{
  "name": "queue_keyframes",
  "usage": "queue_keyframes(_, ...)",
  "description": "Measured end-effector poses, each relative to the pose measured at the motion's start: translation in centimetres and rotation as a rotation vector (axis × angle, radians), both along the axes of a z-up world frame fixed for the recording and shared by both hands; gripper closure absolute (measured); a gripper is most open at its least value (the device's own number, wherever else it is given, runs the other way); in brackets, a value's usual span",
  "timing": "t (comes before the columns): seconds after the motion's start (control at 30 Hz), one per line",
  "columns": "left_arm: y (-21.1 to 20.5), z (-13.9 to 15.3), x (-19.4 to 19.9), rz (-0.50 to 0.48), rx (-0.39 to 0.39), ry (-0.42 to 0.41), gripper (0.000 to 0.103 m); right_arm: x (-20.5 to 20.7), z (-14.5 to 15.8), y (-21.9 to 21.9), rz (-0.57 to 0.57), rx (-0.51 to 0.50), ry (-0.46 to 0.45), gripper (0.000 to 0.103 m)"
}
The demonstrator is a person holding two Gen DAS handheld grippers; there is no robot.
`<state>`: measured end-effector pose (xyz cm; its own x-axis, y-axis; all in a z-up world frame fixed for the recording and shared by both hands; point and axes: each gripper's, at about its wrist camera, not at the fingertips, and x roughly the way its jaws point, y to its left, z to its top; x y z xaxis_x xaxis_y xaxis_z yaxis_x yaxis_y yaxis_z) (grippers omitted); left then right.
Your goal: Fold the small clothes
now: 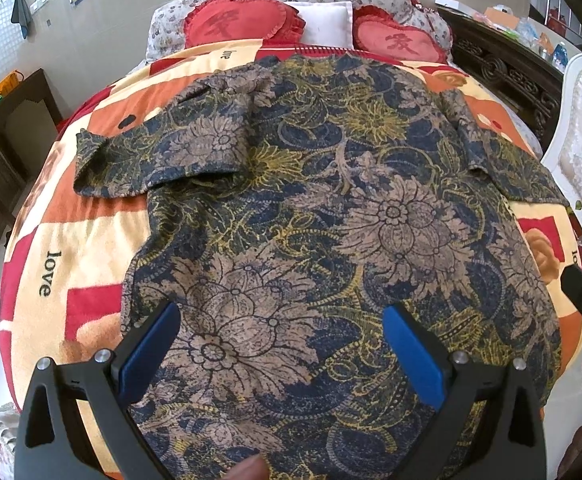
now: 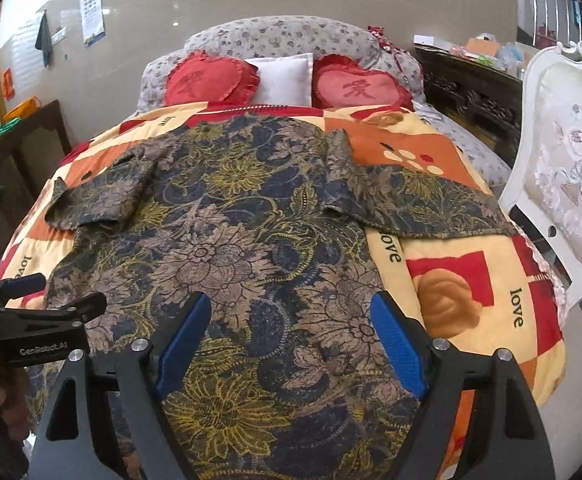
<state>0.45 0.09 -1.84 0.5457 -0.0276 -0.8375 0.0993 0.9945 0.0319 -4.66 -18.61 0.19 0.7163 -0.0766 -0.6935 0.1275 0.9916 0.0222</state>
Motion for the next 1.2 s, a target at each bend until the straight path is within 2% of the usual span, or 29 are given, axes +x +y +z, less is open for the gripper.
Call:
queue_keyframes(0.23, 0.0, -0.2, 0.0, 0.002, -0.003, 0.005, 0.000, 0.2, -0.5, 0.5, 0.006, -0.044, 0.033, 0.014)
queue_keyframes(0.97, 0.8, -0.3, 0.4, 0.011, -0.011, 0.025, 0.000, 0.8, -1.1, 0.6, 0.009, -0.040, 0.062, 0.014)
queue_keyframes(1.2, 0.8, -0.1, 0.6, 0.014, -0.012, 0.023, 0.000, 1.2, -0.5, 0.2, -0.034, -0.045, 0.064, 0.014)
